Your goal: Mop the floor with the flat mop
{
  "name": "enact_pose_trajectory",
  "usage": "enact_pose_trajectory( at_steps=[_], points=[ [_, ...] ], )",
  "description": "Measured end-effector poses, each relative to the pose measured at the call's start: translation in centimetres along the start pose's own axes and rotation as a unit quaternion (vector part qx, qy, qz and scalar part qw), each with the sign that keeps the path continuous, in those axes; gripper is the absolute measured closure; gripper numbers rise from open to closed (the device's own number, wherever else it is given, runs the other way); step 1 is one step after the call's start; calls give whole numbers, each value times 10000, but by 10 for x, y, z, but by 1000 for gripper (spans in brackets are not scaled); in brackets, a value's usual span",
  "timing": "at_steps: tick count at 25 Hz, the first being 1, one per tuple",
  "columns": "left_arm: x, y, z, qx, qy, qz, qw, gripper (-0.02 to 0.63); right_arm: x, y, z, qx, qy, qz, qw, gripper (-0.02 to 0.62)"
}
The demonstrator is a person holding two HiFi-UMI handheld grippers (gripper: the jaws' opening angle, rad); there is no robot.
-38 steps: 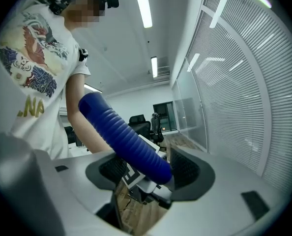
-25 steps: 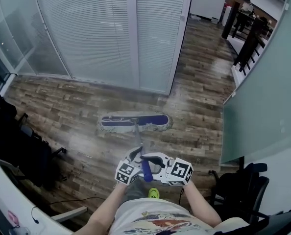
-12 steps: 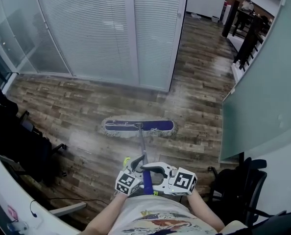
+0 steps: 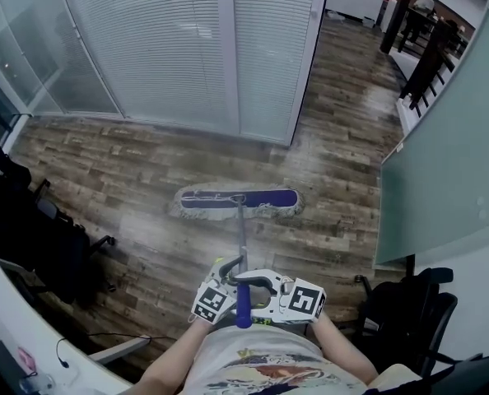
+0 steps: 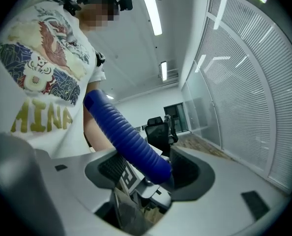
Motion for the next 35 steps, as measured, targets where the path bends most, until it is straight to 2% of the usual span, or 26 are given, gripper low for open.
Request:
enact_pose_trajectory(
  at_steps=[6,16,22,25,29,35],
  points=[
    [-49,57,-8,-206,99,152,9996,409,1,-75,-6,7,221,177,9996,336],
    [-153,194,-40,-262,8,401,9989,408,0,-248,-36,-31,184,545,9983,336],
    [-215,265,-48,-423,191,509,9976,408,-1,-343,-42,-77,382,751,9964,336],
    [-239,292,-47,-519,338,533,9967,408,-3,-379,-40,-116,483,845,9952,334],
    [-263,327,-53,-493,403,563,9964,408,-6,-422,-47,-137,385,981,9943,333],
    [-274,337,-71,-434,452,634,9960,408,2,-439,-66,-164,117,1056,9942,333]
  ],
)
Point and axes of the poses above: the fingertips, and each gripper's own axes: x backward along the fingers, y to its left, z out of its underside, the point moved 1 cm from there along x, backward along the fingers, and after that the axes turned 15 degrees about -z, right-handed, at the moved point
